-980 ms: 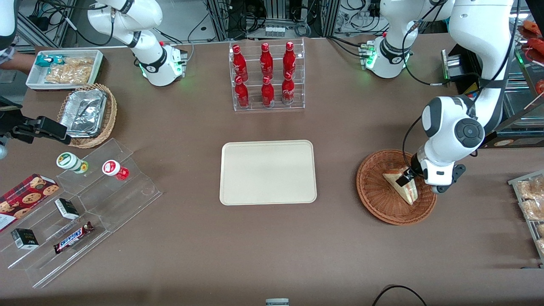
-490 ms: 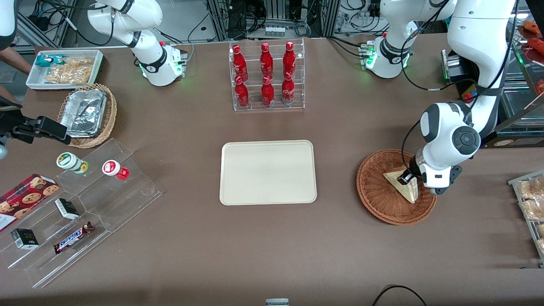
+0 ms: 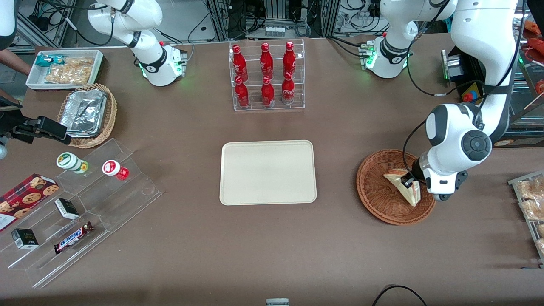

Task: Place sandwich from basket to tray
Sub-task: 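Lift the sandwich and carry it with the left gripper over the cream tray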

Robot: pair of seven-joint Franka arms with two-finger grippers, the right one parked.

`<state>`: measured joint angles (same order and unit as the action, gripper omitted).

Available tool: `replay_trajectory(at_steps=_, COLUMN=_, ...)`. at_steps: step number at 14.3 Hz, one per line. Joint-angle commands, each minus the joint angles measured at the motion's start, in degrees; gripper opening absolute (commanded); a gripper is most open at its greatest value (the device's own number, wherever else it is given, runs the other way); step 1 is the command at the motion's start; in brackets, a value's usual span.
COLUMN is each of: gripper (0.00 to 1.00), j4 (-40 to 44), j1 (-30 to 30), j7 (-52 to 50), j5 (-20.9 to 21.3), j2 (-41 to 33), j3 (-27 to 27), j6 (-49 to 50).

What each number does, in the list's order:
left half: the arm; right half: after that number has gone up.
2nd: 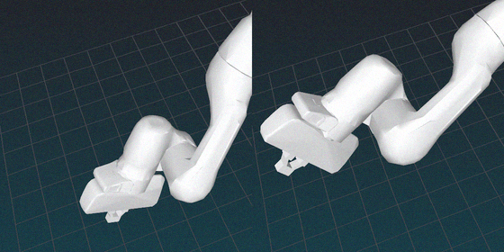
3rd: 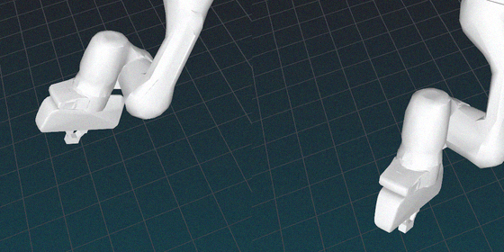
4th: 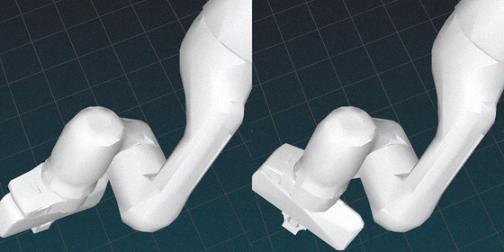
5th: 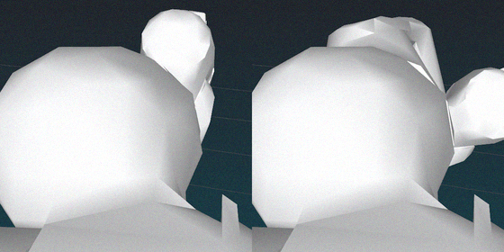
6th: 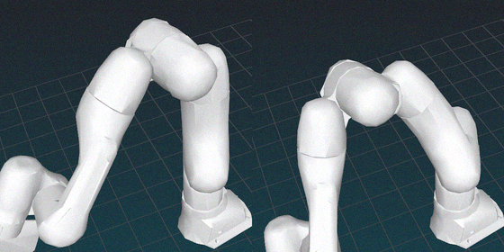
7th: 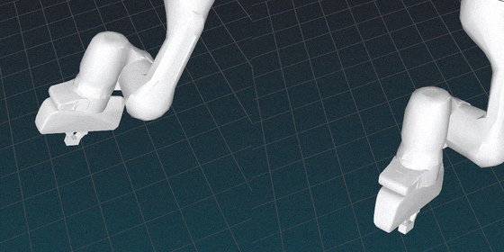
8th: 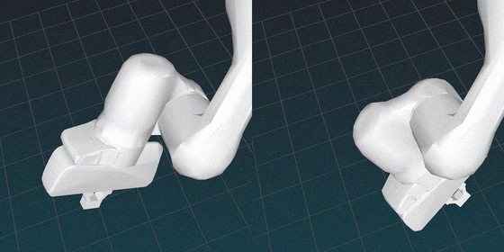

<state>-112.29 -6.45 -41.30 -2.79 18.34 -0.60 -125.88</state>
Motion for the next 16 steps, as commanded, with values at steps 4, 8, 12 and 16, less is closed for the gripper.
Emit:
replay_trajectory(at_steps=4, gripper=0.09, j4=7.58, j1=-9.44, j7=19.41, j5=-0.02, j2=2.73, j3=-0.28, j6=6.77)
replay_trajectory(at_steps=8, gripper=0.06, j4=17.26, j1=-18.75, j7=11.09, j5=0.06, j2=9.42, j3=-0.28, j6=11.62)
replay_trajectory(at_steps=12, gripper=0.06, j4=21.92, j1=-27.81, j7=-1.12, j5=0.15, j2=13.72, j3=-0.19, j6=11.45)
replay_trajectory(at_steps=16, gripper=0.06, j4=28.43, j1=-33.45, j7=-8.61, j5=-0.11, j2=19.18, j3=-0.19, j6=11.1)
